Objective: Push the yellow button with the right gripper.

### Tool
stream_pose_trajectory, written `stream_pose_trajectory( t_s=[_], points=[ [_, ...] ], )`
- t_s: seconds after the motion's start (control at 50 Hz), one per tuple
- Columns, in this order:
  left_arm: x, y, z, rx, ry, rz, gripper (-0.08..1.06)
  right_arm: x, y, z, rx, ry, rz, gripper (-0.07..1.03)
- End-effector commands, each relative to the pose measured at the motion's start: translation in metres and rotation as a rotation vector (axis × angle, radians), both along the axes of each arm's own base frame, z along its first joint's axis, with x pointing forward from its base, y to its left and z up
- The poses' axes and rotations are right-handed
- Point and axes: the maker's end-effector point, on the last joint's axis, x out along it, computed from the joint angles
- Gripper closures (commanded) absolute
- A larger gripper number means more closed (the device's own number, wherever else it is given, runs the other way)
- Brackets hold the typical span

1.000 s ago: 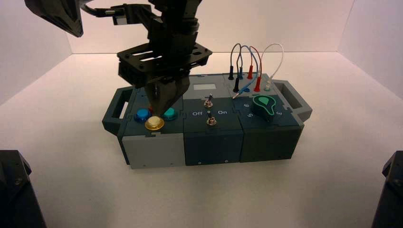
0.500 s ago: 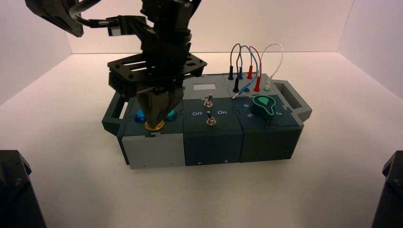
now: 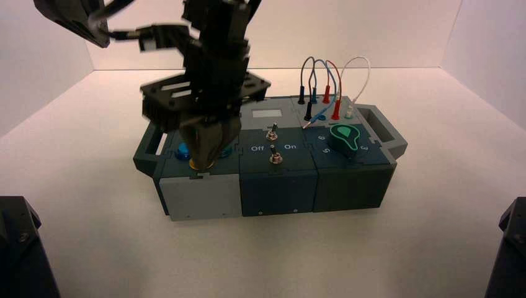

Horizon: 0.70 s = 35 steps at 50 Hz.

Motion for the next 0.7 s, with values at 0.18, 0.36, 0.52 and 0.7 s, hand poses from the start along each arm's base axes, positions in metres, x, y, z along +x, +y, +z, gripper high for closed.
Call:
stream_pose_trajectory(
  t_s=[0.18, 0.36, 0.52, 0.7],
  points=[
    [0.003, -0.004, 0.008, -0.008, -0.030, -0.013, 1.01, 0.017, 0.008, 0.027, 0.068, -0.041, -0.028, 0.99],
    [0.003, -0.004, 0.008, -0.008, -0.030, -0.013, 1.01, 0.017, 0.008, 0.011, 0.038, -0.020, -0.031, 0.99],
    [0.004, -0.004, 0.007, -0.007, -0.027, -0.014, 1.01, 0.013, 0.006, -0.001, 0.011, -0.002, -0.028, 0.99],
    [0.005, -0.004, 0.008, -0.007, -0.028, -0.013, 1.01, 0.012, 0.004, -0.004, 0.000, 0.004, -0.029, 0.99]
  ],
)
